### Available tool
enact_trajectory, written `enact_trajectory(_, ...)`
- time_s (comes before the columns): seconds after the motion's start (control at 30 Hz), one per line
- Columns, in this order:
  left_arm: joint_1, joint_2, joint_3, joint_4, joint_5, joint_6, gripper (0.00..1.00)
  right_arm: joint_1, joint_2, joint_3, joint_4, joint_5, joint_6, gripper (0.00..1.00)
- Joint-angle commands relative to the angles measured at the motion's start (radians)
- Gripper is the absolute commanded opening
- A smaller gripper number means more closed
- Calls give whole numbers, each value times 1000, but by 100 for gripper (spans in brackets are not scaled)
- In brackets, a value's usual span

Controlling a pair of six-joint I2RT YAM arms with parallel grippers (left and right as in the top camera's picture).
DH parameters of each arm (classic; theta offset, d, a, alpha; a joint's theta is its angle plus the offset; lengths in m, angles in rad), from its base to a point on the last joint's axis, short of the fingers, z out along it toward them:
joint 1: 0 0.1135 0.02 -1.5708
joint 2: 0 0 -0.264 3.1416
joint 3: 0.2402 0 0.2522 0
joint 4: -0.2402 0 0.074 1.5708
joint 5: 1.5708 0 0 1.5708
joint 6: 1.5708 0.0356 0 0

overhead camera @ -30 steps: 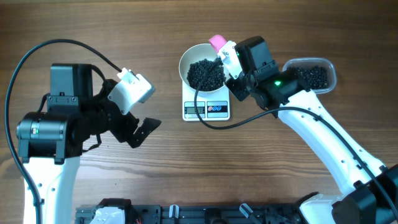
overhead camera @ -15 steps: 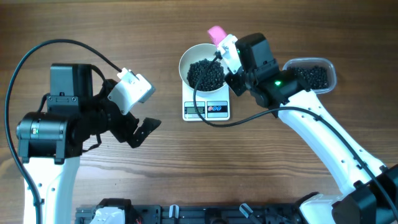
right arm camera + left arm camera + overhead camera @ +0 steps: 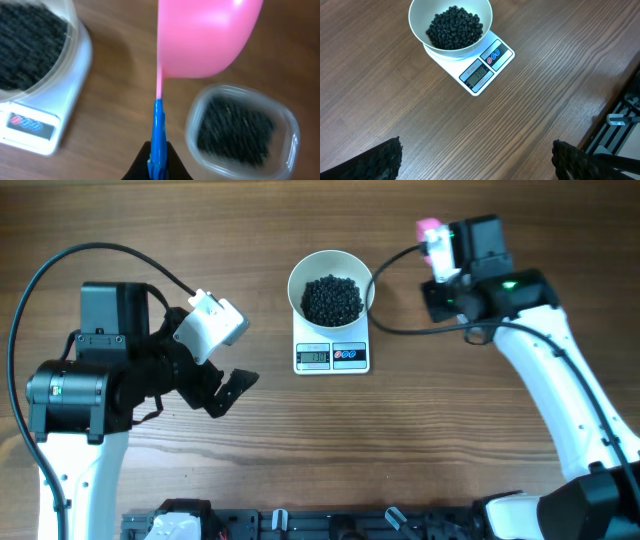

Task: Scoop item into bowl and weigh 150g on scale
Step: 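Carry the empty scoop back to the bean tub with the right gripper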

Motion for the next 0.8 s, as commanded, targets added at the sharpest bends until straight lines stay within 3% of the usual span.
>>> enact_trajectory(0.0,6,4,19,-1,8,12,100,-87,9,24,-75,-2,18,4)
enact_trajectory(0.23,6,4,19,-1,8,12,100,-205,10,23,-225,-31,-66,4)
enact_trajectory(0.63,6,4,19,-1,8,12,100,-224,116,-10,-253,-8,-180,4)
enact_trajectory(0.77,6,4,19,-1,8,12,100,-230,161,-10,-249,61,-284,4)
